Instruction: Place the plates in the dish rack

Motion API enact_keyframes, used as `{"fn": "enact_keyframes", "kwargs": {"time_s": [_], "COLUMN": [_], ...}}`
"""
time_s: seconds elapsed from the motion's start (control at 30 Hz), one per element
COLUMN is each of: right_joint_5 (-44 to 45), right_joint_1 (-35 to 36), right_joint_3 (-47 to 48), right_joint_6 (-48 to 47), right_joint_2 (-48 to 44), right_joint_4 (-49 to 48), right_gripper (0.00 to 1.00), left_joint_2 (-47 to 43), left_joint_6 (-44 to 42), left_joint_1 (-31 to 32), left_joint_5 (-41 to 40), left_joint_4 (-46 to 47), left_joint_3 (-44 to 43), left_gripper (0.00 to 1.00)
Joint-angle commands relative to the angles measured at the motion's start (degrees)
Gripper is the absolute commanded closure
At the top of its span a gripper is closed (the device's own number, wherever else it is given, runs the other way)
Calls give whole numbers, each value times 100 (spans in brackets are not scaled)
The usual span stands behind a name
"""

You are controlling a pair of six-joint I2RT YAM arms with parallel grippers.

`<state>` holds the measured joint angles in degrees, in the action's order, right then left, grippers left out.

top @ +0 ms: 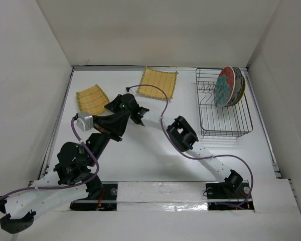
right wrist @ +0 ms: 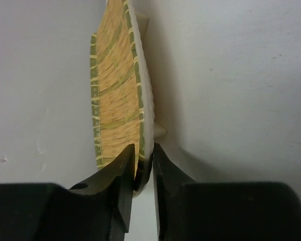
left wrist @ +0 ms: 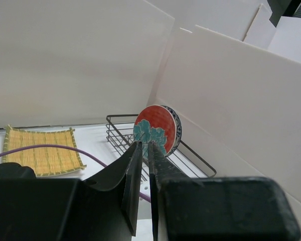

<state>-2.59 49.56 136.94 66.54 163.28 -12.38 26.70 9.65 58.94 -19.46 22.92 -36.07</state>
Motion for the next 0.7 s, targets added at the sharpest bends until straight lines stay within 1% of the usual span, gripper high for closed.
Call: {"fn": "enact_keyframes", "kwargs": {"time_s": [0.0, 0.03, 0.13, 0.17, 0.2, 0.23, 0.27, 0.3, 0.33, 0.43, 0.47, 0.53, 0.57, 0.63, 0.67], "right_joint_5": [4, 39, 285, 468, 627, 698, 759, 873, 918, 1172, 1243, 1524, 1594, 1884, 1972], "right_joint_1": [1, 1, 54, 115, 185, 186, 255, 334, 335, 467, 536, 589, 590, 590, 590], "right_joint_3": [-115, -350, -904, -1315, -1520, -1704, -2080, -2249, -2434, -3076, -3225, -3691, -3875, -4481, -4701], "right_joint_6": [43, 34, -71, -132, -255, -299, -343, -448, -501, -809, -914, -1248, -1345, -1609, -1696], "right_joint_2": [-77, -147, -621, -770, -1067, -1210, -1342, -1491, -1779, -2246, -2587, -2949, -3308, -3705, -4125], "right_joint_4": [-247, -317, -703, -809, -1062, -1212, -1344, -1624, -1775, -2180, -2233, -2382, -2435, -2628, -2681], "right_gripper": [81, 88, 93, 96, 99, 100, 100, 100, 100, 100, 100, 100, 100, 100, 100], "left_joint_2": [-77, -77, -60, -59, -51, -59, -59, -68, -68, -77, -77, -68, -51, -33, -42], "left_joint_6": [-33, -42, -33, -33, -33, -42, -51, -51, -60, -68, -68, -68, -77, -77, -77], "left_joint_1": [30, 30, 30, 30, 30, 30, 30, 30, 30, 30, 30, 30, 30, 30, 30], "left_joint_5": [92, 83, 101, 101, 109, 101, 83, 66, 48, 57, 57, 83, 100, 110, 109], "left_joint_4": [257, 257, 248, 248, 248, 240, 248, 240, 240, 240, 240, 248, 240, 222, 231], "left_joint_3": [13, 13, 13, 13, 13, 13, 13, 13, 13, 13, 13, 4, -5, -14, -14], "left_gripper": [91, 91, 91, 91, 91, 91, 91, 91, 91, 91, 91, 91, 91, 90, 90]}}
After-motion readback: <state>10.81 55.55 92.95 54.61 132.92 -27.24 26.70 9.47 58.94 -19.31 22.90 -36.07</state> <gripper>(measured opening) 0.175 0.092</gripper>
